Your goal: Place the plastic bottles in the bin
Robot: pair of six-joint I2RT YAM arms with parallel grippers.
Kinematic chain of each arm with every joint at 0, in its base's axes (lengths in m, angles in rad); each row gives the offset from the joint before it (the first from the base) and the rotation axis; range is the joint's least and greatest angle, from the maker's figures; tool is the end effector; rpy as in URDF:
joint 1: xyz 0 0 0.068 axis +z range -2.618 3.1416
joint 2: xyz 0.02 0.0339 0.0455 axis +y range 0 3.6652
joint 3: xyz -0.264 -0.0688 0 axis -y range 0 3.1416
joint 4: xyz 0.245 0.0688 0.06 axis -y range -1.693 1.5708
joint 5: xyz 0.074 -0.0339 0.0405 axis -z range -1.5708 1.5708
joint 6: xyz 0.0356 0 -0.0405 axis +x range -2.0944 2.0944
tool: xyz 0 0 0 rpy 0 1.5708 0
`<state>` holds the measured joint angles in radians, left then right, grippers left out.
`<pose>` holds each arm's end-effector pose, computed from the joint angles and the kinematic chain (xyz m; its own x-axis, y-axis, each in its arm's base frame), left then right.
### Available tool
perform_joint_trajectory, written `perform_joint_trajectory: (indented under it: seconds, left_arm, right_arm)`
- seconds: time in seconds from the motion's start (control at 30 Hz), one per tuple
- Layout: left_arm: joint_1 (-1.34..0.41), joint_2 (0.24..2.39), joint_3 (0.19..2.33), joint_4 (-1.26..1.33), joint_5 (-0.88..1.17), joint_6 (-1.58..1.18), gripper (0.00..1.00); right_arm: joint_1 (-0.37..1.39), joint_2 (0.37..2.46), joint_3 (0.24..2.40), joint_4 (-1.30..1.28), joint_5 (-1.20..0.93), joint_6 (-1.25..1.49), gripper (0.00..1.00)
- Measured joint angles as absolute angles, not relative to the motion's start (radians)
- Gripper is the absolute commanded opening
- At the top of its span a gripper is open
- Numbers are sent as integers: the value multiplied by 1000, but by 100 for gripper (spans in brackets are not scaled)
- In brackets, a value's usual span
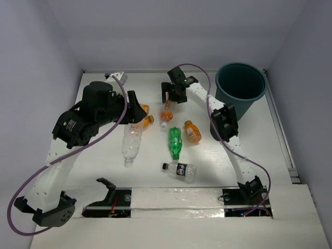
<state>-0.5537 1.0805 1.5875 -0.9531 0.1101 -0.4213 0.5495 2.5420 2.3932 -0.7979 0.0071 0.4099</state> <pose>0.1505 -0.0977 0.4706 -0.5831 -0.1174 -0.8039 0.4038 0.8167 -0.4122 0.4719 0.2887 0.1966 -0.8414 -0.0480 -0.5382 -0.2000 0.9530 0.2276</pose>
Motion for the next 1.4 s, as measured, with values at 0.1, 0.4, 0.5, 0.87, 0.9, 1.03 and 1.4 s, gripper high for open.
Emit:
perform_joint_trajectory:
  seconds: [0.1, 0.4, 0.5, 0.87, 0.9, 1.03, 1.4]
  left_arm:
    - [-554, 1074, 1589, -953, 117, -432, 20]
    - [-554, 1061, 1588, -949, 123, -449, 20]
    - [-554, 1055, 1589, -944, 123, -451, 19]
    - [-553, 1110, 1658, -826, 161, -471, 18]
    - [-553, 1118, 1658, -807, 168, -476, 18]
    - [-553, 1163, 1674, -732, 197, -495, 18]
    - [-553, 1388, 1926, -583, 266, -514, 20]
  right_arm:
    - [545, 2560, 2400, -816, -18, 427, 81]
    - [552, 2540, 2377, -727, -96, 513, 57]
    - [552, 2500, 2314, -670, -104, 547, 57]
    - [483, 2036, 2336, -509, 6, 521, 56]
    - [455, 1938, 2293, -490, 35, 501, 56]
    - [295, 1644, 2184, -429, 144, 436, 56]
    - [24, 1533, 1877, -406, 312, 328, 57]
